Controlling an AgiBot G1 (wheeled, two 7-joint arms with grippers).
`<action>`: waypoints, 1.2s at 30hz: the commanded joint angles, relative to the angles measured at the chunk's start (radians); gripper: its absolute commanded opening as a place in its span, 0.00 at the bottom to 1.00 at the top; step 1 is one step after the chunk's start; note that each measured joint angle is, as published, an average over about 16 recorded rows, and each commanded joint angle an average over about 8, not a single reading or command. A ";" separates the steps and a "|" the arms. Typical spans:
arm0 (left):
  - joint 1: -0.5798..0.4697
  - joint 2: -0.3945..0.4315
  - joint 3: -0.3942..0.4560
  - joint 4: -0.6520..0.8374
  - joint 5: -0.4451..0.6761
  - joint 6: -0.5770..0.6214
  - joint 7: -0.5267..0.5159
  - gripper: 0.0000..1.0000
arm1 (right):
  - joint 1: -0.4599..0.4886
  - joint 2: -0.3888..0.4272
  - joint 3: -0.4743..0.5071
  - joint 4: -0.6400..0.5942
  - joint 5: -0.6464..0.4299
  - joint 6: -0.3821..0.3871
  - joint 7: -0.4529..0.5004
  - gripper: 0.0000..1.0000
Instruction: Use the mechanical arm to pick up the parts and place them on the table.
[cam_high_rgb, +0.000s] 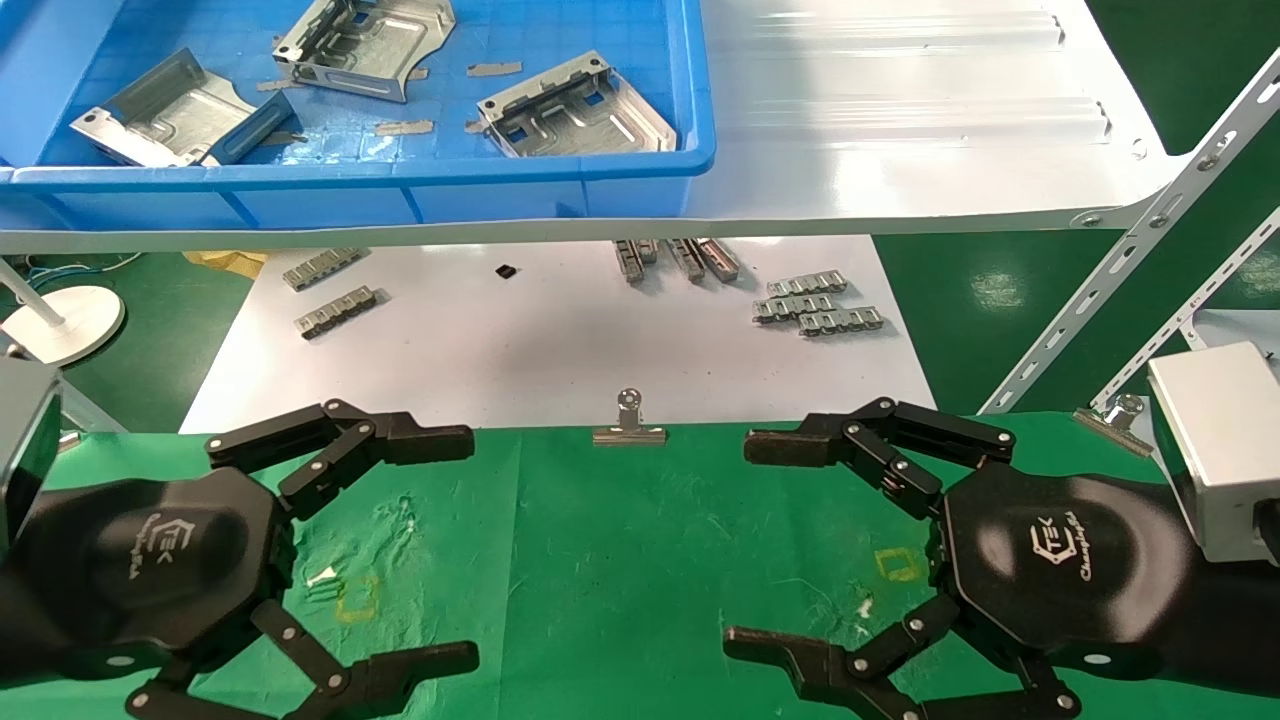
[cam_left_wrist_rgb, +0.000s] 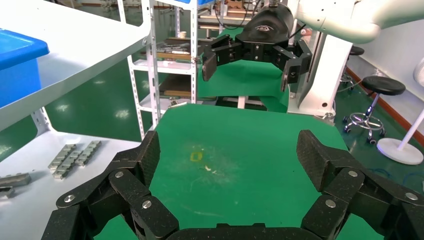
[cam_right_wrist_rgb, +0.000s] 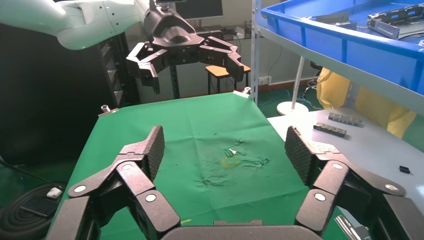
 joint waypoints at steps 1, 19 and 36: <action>0.000 0.000 0.000 0.000 0.000 0.000 0.000 1.00 | 0.000 0.000 0.000 0.000 0.000 0.000 0.000 0.00; 0.000 0.000 0.000 0.000 0.000 0.000 0.000 1.00 | 0.000 0.000 0.000 0.000 0.000 0.000 0.000 0.00; 0.001 0.000 0.000 -0.001 0.000 0.000 0.000 1.00 | 0.000 0.000 0.000 0.000 0.000 0.000 0.000 0.00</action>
